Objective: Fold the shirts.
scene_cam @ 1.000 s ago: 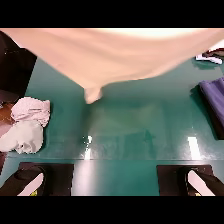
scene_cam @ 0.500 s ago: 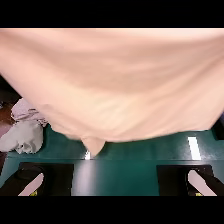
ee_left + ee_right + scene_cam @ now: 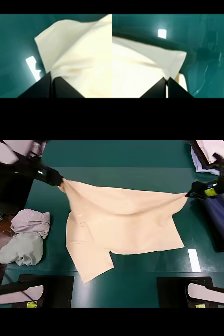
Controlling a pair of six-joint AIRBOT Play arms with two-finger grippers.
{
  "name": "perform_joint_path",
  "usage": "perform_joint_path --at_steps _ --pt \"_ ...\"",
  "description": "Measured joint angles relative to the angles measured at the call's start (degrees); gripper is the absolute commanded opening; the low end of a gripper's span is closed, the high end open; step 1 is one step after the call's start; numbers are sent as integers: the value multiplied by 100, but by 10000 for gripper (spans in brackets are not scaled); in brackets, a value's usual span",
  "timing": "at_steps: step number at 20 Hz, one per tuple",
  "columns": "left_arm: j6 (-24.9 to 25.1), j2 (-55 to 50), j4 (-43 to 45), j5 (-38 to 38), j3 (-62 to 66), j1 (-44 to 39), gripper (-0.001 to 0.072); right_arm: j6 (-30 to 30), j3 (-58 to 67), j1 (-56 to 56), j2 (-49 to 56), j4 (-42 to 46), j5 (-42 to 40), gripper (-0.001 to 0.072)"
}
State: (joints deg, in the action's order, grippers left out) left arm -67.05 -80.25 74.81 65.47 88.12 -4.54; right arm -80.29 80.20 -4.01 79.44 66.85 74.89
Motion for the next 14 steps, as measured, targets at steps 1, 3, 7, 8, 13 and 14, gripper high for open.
perform_joint_path --at_steps 1,3,7,8,13,14 --pt "-11 -249 -26 -227 -52 2 25 -17 -22 9 212 33 -186 17" --pt "-105 -623 -68 -651 -111 0 437 -39 76 24 568 26 -472 45" --pt "-444 -922 -24 -1016 -61 50 609 -66 647 26 1106 26 -643 396" --pt "-522 -929 11 -938 20 125 608 -68 820 26 1169 26 -568 375" --pt "-798 -452 -170 103 -105 975 610 195 1220 -66 992 11 199 375" --pt "-815 -251 -350 297 -389 1180 610 282 1246 -70 918 -31 437 375"
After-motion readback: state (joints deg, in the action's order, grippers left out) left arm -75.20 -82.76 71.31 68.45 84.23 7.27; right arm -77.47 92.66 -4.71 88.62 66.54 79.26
